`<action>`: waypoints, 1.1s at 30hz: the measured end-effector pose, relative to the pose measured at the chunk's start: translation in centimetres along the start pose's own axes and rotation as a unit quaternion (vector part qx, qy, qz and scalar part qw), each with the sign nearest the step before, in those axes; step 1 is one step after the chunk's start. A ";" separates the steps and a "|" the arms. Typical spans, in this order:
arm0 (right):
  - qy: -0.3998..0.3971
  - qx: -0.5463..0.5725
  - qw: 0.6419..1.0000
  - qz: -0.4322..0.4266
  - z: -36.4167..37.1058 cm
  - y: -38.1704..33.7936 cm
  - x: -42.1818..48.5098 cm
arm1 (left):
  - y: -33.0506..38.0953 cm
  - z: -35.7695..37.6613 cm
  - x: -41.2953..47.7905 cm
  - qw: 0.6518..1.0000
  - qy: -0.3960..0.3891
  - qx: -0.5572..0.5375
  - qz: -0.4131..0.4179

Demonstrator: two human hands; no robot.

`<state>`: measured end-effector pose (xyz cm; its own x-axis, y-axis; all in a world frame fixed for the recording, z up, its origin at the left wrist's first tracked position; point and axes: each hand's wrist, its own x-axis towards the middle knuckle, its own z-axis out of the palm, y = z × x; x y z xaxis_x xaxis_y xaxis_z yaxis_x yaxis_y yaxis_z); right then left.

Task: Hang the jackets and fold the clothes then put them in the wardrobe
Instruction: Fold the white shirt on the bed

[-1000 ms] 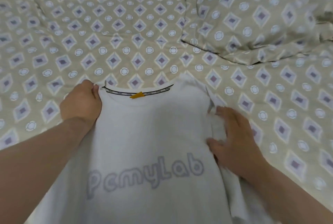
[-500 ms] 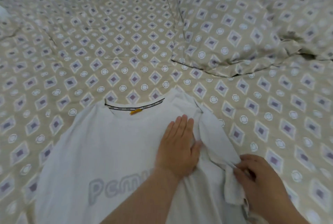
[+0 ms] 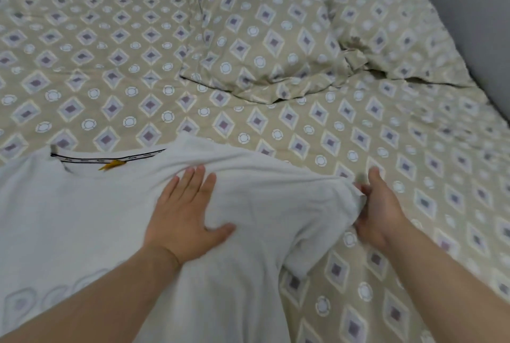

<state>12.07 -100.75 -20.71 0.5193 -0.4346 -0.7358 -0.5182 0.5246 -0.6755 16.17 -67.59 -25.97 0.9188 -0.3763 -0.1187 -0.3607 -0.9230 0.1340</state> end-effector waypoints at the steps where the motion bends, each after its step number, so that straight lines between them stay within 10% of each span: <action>1: -0.040 0.039 0.998 0.019 -0.7 0.9 -1.1 | 0.1 0.1 0.1 1.000 0.004 0.003 -0.004; 7: -0.124 -0.057 0.989 0.063 -1.6 6.8 -5.1 | 0.3 -0.2 0.1 0.999 -0.025 0.028 -0.021; 13: 0.013 -0.099 0.995 -0.023 -2.7 2.5 -2.1 | 3.3 -3.1 0.9 0.995 -0.069 -0.010 -0.074; 16: -0.043 -0.075 0.996 0.002 -2.8 2.8 -3.1 | 7.1 -3.4 2.4 0.997 -0.005 -0.075 -0.002; 24: -0.201 0.076 0.967 0.139 -2.2 2.6 -5.8 | 9.3 -0.2 3.5 0.986 -0.155 -0.001 0.059; 33: -0.281 -0.220 0.925 -0.128 7.1 2.7 -11.1 | -2.0 -2.1 -7.2 0.993 -0.059 -0.040 -0.098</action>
<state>9.74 -89.28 -14.01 0.8707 0.0113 -0.4917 -0.4915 0.0551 -0.8691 10.61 -62.88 -23.28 0.9431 -0.2020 -0.2640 -0.1592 -0.9717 0.1746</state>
